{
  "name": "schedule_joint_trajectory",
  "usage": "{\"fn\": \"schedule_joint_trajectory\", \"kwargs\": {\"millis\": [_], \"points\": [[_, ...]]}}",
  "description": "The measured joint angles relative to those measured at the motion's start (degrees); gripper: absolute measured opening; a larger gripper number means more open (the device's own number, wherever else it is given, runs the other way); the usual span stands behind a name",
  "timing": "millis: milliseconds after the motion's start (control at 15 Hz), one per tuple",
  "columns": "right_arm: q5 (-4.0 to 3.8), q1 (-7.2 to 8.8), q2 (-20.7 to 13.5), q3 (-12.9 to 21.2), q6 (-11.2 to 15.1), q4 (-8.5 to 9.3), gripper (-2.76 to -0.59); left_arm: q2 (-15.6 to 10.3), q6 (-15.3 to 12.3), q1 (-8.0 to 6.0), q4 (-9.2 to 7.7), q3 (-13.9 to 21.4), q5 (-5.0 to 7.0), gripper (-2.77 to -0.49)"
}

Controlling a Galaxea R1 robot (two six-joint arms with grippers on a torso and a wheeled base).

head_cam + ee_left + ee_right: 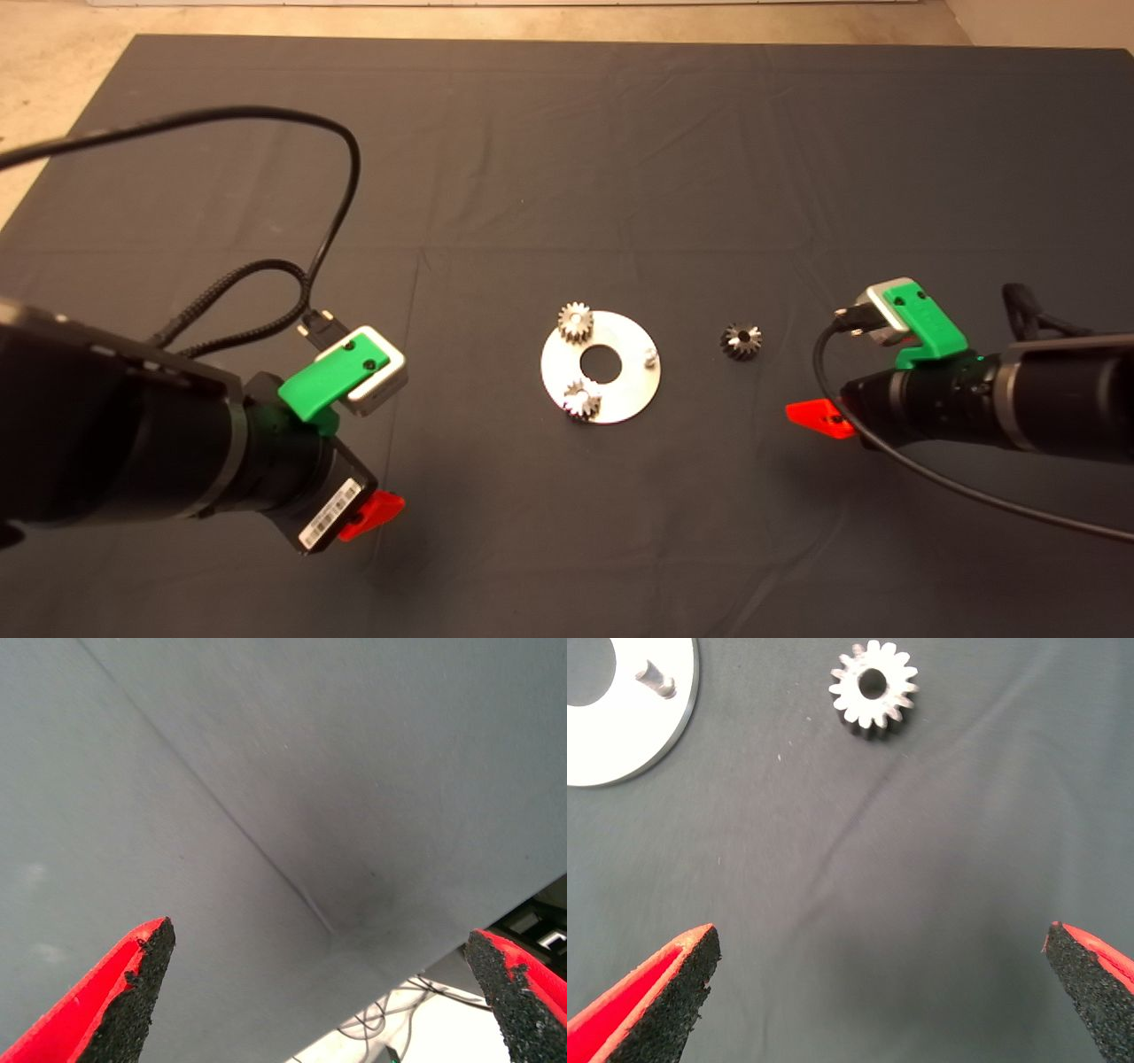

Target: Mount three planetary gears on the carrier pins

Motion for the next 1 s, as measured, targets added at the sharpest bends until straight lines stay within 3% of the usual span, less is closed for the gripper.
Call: {"fn": "schedule_joint_trajectory", "kwargs": {"millis": [133,267,533,1000], "points": [[0.21,-1.56,1.4,-1.5,-0.7,-2.54,-0.61,0.0,-0.1,1.28,-0.01,0.0,0.0,-0.92],[0.21,-2.65,2.1,-3.1,-1.7,-3.97,-0.61,0.0,-0.2,1.38,0.11,0.0,0.02,-0.92],[0.02,-3.24,3.9,-6.8,-3.0,-5.15,-0.61,0.0,-0.1,1.4,0.21,0.1,0.04,-0.92],[0.19,-3.26,9.3,-13.8,-3.5,-5.62,-0.6,0.0,-0.2,1.71,0.23,0.1,0.04,-0.92]]}}
